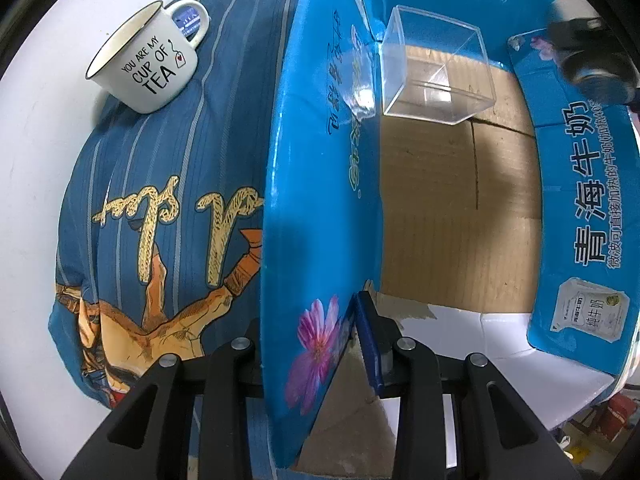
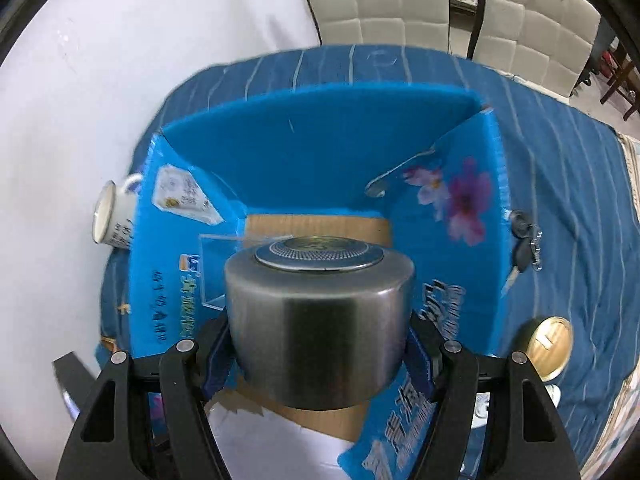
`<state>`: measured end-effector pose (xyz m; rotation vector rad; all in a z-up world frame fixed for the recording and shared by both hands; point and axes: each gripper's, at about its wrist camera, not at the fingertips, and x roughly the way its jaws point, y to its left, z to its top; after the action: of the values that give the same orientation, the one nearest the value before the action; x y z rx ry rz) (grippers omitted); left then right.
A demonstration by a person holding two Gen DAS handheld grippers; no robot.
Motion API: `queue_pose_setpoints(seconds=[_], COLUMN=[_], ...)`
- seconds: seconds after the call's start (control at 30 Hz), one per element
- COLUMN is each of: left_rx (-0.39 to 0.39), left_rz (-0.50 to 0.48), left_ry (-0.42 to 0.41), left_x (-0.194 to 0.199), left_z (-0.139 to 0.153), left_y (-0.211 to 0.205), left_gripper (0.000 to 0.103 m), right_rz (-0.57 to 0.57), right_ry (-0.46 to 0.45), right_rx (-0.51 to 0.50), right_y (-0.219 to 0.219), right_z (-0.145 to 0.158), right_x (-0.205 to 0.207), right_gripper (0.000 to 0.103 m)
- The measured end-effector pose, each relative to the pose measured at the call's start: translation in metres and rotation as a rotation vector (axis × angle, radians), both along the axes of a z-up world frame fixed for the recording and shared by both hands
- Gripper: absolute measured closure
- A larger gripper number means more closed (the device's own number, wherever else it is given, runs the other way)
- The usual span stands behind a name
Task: Organize rigid objects
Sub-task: 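Carry the steel canister into the blue box and release it beside the cube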
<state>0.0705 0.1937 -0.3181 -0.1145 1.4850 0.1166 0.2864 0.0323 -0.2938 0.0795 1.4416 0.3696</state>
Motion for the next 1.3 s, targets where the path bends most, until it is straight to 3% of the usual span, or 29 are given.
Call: queue_pose_setpoints(seconds=[0.27, 0.9, 1.3], left_rx=[-0.007, -0.011, -0.009], left_rz=[0.016, 0.012, 0.005], left_ry=[-0.057, -0.040, -0.023], left_x=[-0.011, -0.003, 0.004], left_z=[0.000, -0.007, -0.010], left_y=[0.002, 0.001, -0.001], left_gripper=[0.073, 0.073, 0.073], right_rz=[0.010, -0.010, -0.007], right_ry=[0.005, 0.060, 0.117], right_rx=[-0.047, -0.081, -0.039], right_y=[0.014, 0.025, 0.014], right_z=[-0.032, -0.076, -0.072], right_x=[0.008, 0.031, 0.036], right_gripper=[0.030, 0.030, 0.026])
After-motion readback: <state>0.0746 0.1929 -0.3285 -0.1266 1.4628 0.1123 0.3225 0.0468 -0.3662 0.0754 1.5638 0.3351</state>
